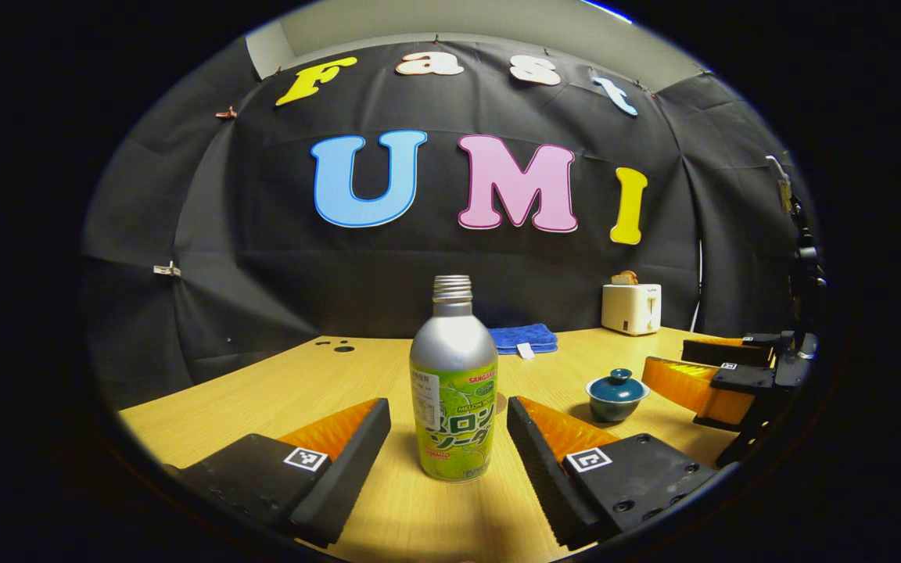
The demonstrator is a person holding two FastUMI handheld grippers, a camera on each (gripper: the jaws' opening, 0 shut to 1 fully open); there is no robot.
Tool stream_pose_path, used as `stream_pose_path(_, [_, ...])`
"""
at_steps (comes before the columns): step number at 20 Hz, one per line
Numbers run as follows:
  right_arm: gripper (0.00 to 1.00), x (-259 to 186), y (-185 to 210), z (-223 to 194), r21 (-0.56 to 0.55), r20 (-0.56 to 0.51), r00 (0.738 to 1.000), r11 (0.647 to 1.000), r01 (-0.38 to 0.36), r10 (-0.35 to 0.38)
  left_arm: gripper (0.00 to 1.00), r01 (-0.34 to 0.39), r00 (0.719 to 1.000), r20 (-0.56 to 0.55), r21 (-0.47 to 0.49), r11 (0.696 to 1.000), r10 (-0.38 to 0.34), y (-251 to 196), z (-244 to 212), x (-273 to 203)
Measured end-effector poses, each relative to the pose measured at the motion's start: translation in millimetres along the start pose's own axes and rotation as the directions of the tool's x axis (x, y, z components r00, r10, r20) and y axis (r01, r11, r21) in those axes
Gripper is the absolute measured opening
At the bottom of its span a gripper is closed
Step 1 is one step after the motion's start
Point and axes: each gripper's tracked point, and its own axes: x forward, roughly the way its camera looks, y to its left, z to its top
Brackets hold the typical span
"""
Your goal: Open the teacup lid with one hand, grasp the water bottle and pour water into the teacup with the other hand; after pouring, place the water bottle on the coaster and then close the teacup lid.
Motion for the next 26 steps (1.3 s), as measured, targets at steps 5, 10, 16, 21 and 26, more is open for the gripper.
stream_pose_path(5, [0.98,8.0,2.3,-3.9,-0.007,-0.02,0.999,0.999,-0.05,0.049,0.95,0.009,1.0,0.002,0.0,1.0,-0.009,-0.5,0.7,-0.7])
stream_pose_path(10, [0.98,38.0,-10.2,-14.2,-0.088,-0.102,0.994,0.995,-0.039,0.03,0.95,0.015,1.0,0.002,0.001,1.0,-0.015,-1.3,0.0,-0.1])
stream_pose_path(16, [0.82,64.8,1.8,-23.7,-0.149,-0.153,0.987,0.986,-0.073,0.05,0.95,0.027,1.0,0.002,0.001,1.0,-0.027,-2.8,0.3,0.1])
stream_pose_path(21, [0.7,78.1,12.2,-35.6,-0.218,-0.218,0.974,0.969,-0.114,0.066,0.95,0.031,1.0,0.003,0.001,1.0,-0.031,-3.2,1.0,0.2])
stream_pose_path(26, [0.43,77.6,12.2,-37.4,-0.233,-0.235,0.97,0.966,-0.112,0.056,0.95,0.03,1.0,0.002,0.001,1.0,-0.03,-3.4,0.3,0.3])
